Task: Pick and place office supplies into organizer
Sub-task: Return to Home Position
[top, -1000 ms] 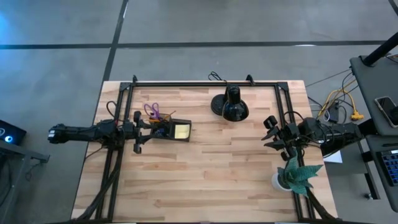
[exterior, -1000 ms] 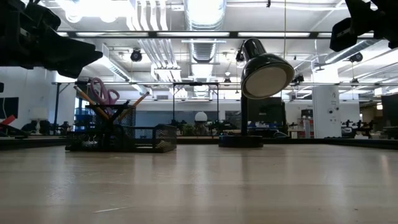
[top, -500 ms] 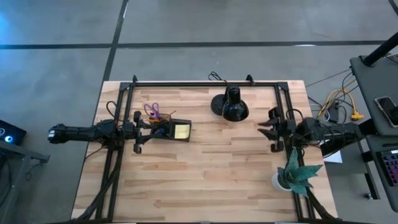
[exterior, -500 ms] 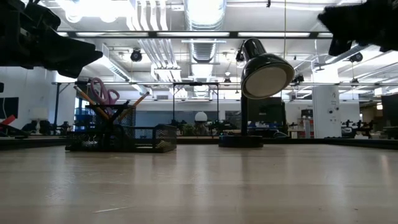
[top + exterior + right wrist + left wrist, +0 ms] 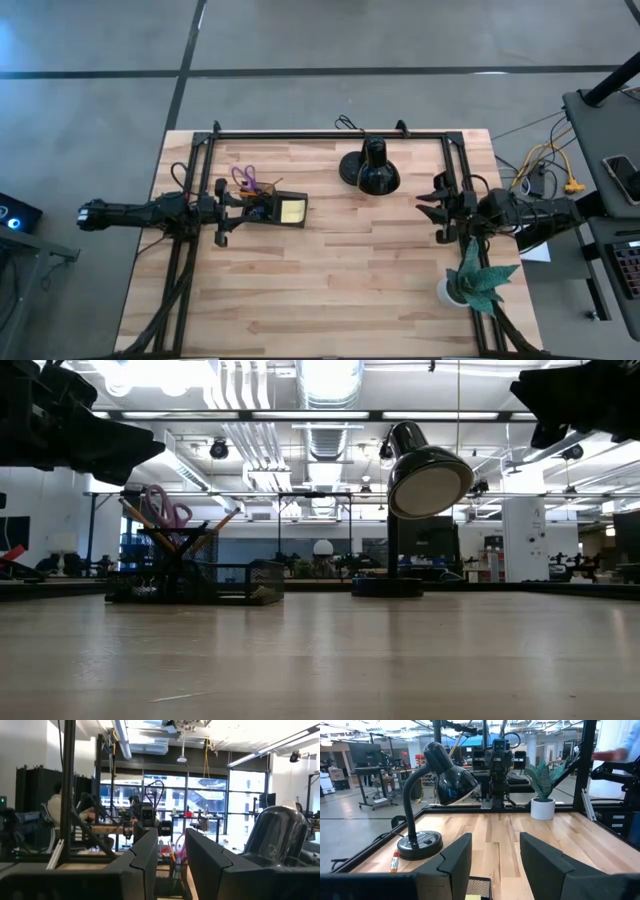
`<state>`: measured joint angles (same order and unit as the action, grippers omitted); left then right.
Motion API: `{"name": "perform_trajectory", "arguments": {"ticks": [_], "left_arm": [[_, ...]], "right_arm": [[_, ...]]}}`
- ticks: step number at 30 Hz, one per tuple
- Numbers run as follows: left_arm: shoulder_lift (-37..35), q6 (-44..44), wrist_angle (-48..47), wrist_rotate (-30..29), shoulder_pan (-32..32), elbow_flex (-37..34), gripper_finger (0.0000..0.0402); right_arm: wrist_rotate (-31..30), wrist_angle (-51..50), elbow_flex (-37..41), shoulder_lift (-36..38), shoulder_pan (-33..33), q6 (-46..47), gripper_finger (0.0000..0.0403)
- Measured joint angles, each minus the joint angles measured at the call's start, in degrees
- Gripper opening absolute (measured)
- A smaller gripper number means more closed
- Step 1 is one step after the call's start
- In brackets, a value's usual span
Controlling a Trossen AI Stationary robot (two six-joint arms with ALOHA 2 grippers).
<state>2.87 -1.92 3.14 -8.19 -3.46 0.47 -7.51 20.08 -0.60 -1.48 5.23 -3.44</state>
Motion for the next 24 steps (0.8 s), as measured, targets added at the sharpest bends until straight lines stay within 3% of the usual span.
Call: {"name": "perform_trajectory", "arguments": {"ticks": [24], "left_arm": [[0.1, 0.0, 0.0, 0.0, 0.0, 0.0, 0.0148]], "right_arm": [[0.0, -0.1, 0.0, -0.5, 0.0, 0.9, 0.0091]]}}
